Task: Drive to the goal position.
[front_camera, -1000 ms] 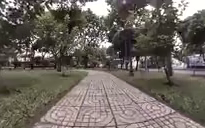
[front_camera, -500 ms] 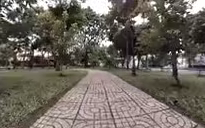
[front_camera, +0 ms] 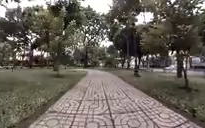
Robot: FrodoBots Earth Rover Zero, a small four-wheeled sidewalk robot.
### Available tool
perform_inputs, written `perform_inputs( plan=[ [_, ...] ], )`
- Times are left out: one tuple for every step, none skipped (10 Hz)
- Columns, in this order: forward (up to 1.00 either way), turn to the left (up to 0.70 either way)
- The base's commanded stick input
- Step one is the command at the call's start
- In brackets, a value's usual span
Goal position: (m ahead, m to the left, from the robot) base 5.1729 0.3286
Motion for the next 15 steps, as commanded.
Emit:
perform_inputs(
  plan=[
    [0.7,0.0],
    [0.7,0.0],
    [0.7,0.0],
    [0.7,0.0],
    [0.7,0.0],
    [0.7,0.0],
    [0.7,0.0],
    [0.7,0.0],
    [0.7,0.0],
    [0.7,0.0],
    [0.7,0.0],
    [0.7,0.0],
    [0.7,0.0],
    [0.7,0.0],
    [0.7,0.0]
  ],
)
